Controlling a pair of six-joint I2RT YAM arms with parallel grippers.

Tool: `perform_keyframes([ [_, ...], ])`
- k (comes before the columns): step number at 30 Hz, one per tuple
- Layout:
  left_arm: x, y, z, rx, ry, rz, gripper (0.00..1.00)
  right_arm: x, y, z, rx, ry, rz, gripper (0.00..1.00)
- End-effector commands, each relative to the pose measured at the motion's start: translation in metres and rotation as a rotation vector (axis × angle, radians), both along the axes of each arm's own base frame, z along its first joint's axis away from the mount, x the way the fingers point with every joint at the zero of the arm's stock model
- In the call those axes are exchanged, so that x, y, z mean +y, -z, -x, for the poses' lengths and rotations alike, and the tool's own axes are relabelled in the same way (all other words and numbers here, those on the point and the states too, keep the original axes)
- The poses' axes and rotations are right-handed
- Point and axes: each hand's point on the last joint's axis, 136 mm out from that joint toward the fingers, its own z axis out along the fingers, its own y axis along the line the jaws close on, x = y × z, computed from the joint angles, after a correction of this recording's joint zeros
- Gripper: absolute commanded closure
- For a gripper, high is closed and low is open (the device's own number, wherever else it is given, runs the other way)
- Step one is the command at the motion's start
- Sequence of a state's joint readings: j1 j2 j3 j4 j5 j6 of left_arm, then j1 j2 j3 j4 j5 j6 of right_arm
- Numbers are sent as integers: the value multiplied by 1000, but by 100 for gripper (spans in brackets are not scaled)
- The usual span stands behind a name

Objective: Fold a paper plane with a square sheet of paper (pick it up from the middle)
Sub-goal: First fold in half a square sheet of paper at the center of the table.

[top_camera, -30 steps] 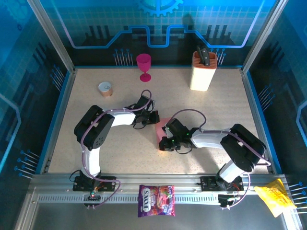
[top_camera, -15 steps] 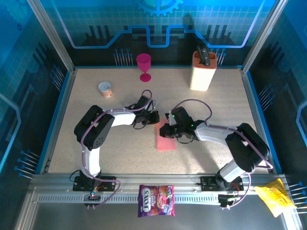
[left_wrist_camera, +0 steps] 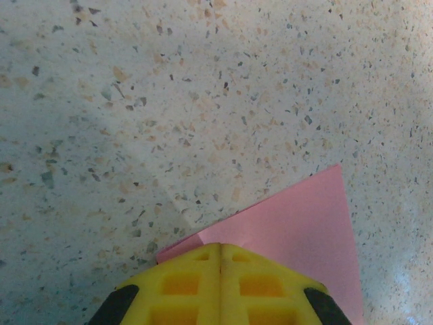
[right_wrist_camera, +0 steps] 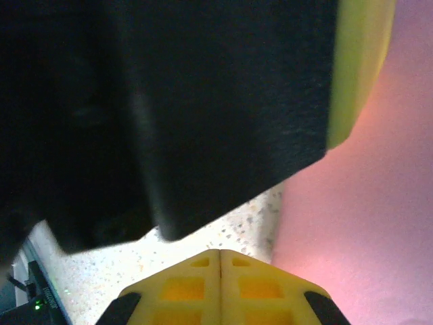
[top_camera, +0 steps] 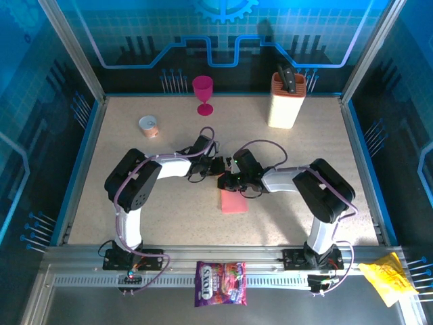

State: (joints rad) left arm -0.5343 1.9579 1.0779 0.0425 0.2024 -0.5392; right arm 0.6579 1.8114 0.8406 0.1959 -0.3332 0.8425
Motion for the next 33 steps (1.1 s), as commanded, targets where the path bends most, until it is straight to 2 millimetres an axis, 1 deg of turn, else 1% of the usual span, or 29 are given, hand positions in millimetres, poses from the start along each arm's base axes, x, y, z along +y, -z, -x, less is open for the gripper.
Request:
perform_keyframes([
  [1,16,31,16,66,-3,-94,100,-5,17,-1,44,17,64,100],
  [3,17,32,17,69,-7,-97,100,-13,28,6,76,15,113,100],
  [8,20,35,18,75,-16,-110,100,-22,43,26,115,-26,189,100],
  [12,24,39,20,86,-20,-128,100,-20,45,44,111,-82,207,100],
  [16,26,43,22,92,-19,-140,100,-17,45,64,109,-128,190,100],
  [23,28,49,24,99,-18,-153,100,-18,45,91,118,-172,184,100],
  [29,29,52,24,103,-16,-159,100,-28,50,115,140,-174,201,100],
  [33,30,51,24,101,-16,-160,100,-37,58,135,174,-162,212,100],
])
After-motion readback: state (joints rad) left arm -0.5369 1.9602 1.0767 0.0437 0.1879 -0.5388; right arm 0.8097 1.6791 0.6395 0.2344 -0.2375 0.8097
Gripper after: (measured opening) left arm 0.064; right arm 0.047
